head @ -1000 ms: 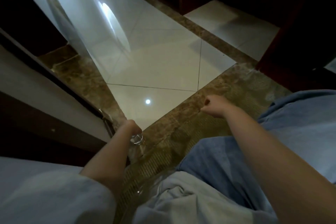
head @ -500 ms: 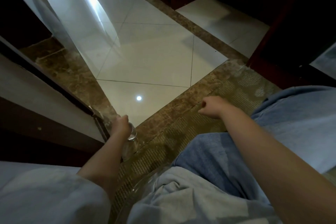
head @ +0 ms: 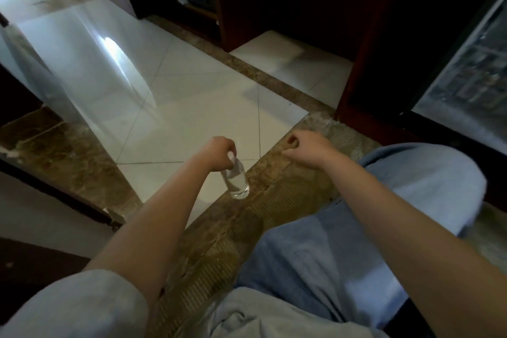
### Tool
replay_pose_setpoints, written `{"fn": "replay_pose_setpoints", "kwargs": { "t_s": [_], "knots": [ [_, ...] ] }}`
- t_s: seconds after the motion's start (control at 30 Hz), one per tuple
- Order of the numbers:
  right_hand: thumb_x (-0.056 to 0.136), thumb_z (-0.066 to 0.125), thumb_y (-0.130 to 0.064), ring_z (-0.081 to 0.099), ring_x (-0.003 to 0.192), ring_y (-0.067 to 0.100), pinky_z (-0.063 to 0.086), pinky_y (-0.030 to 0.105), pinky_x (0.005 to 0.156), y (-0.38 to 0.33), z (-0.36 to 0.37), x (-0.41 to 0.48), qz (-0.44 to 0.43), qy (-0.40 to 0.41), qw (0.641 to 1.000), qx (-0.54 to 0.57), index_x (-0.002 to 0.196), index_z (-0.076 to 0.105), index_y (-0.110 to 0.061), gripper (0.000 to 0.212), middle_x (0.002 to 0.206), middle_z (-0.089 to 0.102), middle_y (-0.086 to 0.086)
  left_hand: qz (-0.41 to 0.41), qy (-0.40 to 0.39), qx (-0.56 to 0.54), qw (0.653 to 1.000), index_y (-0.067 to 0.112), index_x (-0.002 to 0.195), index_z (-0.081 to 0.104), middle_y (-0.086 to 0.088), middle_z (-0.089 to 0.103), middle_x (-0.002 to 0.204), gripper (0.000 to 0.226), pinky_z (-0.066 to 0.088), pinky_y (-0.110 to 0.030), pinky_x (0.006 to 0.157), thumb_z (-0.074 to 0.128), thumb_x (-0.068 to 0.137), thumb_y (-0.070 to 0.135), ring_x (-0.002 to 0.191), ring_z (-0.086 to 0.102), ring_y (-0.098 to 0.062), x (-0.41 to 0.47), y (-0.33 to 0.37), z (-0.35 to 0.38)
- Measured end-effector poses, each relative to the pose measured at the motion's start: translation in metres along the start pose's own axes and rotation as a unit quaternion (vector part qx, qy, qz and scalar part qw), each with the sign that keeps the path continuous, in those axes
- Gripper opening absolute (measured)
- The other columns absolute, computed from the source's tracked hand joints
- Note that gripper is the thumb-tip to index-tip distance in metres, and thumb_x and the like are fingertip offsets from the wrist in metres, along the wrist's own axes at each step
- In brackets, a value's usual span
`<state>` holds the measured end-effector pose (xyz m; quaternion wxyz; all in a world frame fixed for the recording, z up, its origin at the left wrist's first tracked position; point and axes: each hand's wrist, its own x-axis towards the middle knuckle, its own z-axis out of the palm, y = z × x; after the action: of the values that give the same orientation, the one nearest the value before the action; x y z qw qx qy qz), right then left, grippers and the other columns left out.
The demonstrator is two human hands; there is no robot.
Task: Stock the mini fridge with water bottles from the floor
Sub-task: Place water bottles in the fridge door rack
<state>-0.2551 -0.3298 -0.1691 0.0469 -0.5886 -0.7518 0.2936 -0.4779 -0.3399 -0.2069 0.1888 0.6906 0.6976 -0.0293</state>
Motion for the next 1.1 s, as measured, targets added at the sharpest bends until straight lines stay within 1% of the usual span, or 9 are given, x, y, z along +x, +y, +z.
{"fn": "replay_pose_setpoints", "kwargs": {
  "t_s": [0.07,0.2,0.37,0.53,0.7,0.8,0.9,1.0,1.1],
  "knots": [
    [0.089,0.059,-0.034,0.054,0.102,0.019,0.044,0.029,0.079,0.01,-0.029,0.001,0.009,0.024,1.0,0.004,0.126,0.053,-0.017,0.042,0.127,0.055,0.005,0.053,0.009,0.017,0.998,0.012,0.106,0.066,-0.007,0.062,0.113,0.029,0.048,-0.031,0.086,0.07,0.077,0.016,0.106,0.055,-0.024,0.015,0.031,-0.03],
    [0.089,0.061,-0.035,0.055,0.11,0.022,0.047,0.032,0.085,0.029,-0.086,-0.004,0.02,0.077,0.997,0.024,0.125,0.055,-0.018,0.041,0.126,0.057,0.004,0.129,0.041,0.028,0.99,0.018,0.094,0.066,-0.004,0.059,0.108,0.019,0.043,-0.027,0.074,0.07,0.076,0.011,0.099,0.054,-0.021,0.036,0.098,-0.089],
    [0.088,0.065,-0.029,0.059,0.103,0.019,0.05,0.031,0.086,0.06,-0.141,-0.016,0.045,0.114,0.989,0.084,0.128,0.052,-0.017,0.044,0.122,0.059,0.002,0.212,0.087,0.041,0.972,0.021,0.094,0.065,-0.001,0.057,0.106,0.023,0.044,-0.025,0.067,0.072,0.075,0.011,0.094,0.054,-0.018,0.048,0.185,-0.153],
    [0.08,0.075,-0.03,0.054,0.116,0.021,0.047,0.032,0.094,0.107,-0.176,-0.036,0.066,0.158,0.966,0.194,0.141,0.04,-0.023,0.071,0.136,0.049,0.004,0.316,0.108,0.013,0.943,0.021,0.094,0.066,0.003,0.06,0.113,0.021,0.047,-0.027,0.079,0.072,0.076,0.015,0.107,0.056,-0.016,0.048,0.271,-0.191],
    [0.078,0.078,-0.03,0.042,0.131,0.021,0.041,0.03,0.094,0.155,-0.205,-0.079,0.064,0.216,0.937,0.268,0.147,0.029,-0.028,0.085,0.143,0.04,0.001,0.414,0.077,0.01,0.907,0.02,0.103,0.066,0.004,0.057,0.121,0.024,0.046,-0.03,0.089,0.07,0.079,0.017,0.116,0.051,-0.015,0.039,0.359,-0.186],
    [0.073,0.081,-0.031,0.051,0.12,0.017,0.045,0.034,0.097,0.184,-0.211,-0.106,0.077,0.245,0.932,0.255,0.139,0.04,-0.029,0.077,0.13,0.053,-0.004,0.466,0.053,0.032,0.883,0.022,0.098,0.064,0.005,0.056,0.12,0.021,0.043,-0.027,0.086,0.071,0.078,0.018,0.115,0.05,-0.014,0.029,0.409,-0.174],
    [0.069,0.084,-0.029,0.056,0.11,0.011,0.048,0.028,0.087,0.215,-0.209,-0.136,0.103,0.274,0.916,0.273,0.13,0.048,-0.029,0.07,0.118,0.061,-0.009,0.509,0.027,0.042,0.859,0.022,0.099,0.064,0.005,0.057,0.116,0.023,0.047,-0.032,0.088,0.071,0.078,0.021,0.111,0.052,-0.014,0.015,0.454,-0.161],
    [0.066,0.085,-0.029,0.06,0.107,0.012,0.051,0.03,0.086,0.245,-0.201,-0.166,0.122,0.304,0.893,0.31,0.123,0.051,-0.029,0.067,0.113,0.065,-0.008,0.545,-0.004,0.042,0.837,0.023,0.106,0.064,0.008,0.055,0.111,0.032,0.047,-0.028,0.08,0.073,0.075,0.023,0.106,0.053,-0.013,0.002,0.495,-0.144],
    [0.068,0.084,-0.031,0.063,0.103,0.013,0.053,0.033,0.086,0.273,-0.193,-0.192,0.159,0.345,0.866,0.326,0.119,0.053,-0.027,0.06,0.109,0.067,-0.004,0.581,-0.031,0.049,0.812,0.02,0.11,0.063,0.01,0.053,0.106,0.038,0.04,-0.02,0.07,0.075,0.075,0.025,0.099,0.05,-0.009,-0.015,0.532,-0.124]
  ]
}}
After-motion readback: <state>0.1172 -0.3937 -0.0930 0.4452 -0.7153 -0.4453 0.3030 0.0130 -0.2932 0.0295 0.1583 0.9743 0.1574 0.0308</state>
